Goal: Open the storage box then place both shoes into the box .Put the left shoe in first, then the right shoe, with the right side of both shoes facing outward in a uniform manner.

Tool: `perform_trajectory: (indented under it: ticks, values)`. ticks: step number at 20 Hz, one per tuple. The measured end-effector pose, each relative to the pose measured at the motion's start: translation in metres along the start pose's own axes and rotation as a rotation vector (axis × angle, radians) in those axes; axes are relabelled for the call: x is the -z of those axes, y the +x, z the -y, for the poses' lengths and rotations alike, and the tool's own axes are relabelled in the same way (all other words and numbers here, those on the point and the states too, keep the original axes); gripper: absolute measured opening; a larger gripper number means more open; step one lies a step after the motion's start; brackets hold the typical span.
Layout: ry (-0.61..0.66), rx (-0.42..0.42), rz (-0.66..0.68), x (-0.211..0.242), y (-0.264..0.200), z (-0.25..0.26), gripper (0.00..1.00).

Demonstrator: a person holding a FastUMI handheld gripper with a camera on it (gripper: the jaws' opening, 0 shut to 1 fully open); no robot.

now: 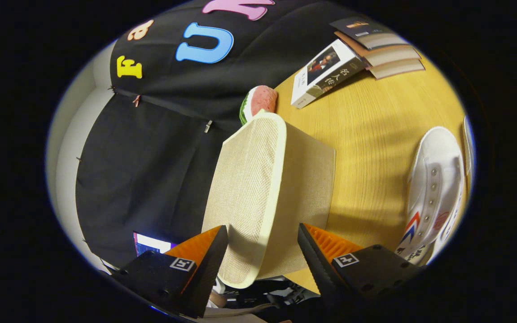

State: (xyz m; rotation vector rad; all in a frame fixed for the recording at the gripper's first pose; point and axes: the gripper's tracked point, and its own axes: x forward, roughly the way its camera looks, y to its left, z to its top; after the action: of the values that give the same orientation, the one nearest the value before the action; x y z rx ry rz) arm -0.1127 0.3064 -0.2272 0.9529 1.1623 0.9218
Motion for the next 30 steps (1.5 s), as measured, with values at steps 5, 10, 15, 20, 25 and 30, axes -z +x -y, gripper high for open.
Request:
perform_trajectory:
  ticks: [5, 10, 15, 20, 25, 30]
  values:
    - [0.042, -0.065, 0.045, -0.014, -0.001, -0.017, 0.17]
    - [-0.013, -0.054, 0.079, -0.018, -0.013, -0.042, 0.07]
    - [-0.082, -0.099, 0.117, -0.028, -0.019, -0.111, 0.07]
    - [-0.190, -0.101, 0.107, -0.031, 0.009, -0.189, 0.07]
    - [-0.231, -0.121, 0.077, -0.021, 0.055, -0.239, 0.13]
    - [-0.255, -0.139, 0.043, -0.010, 0.100, -0.269, 0.16]
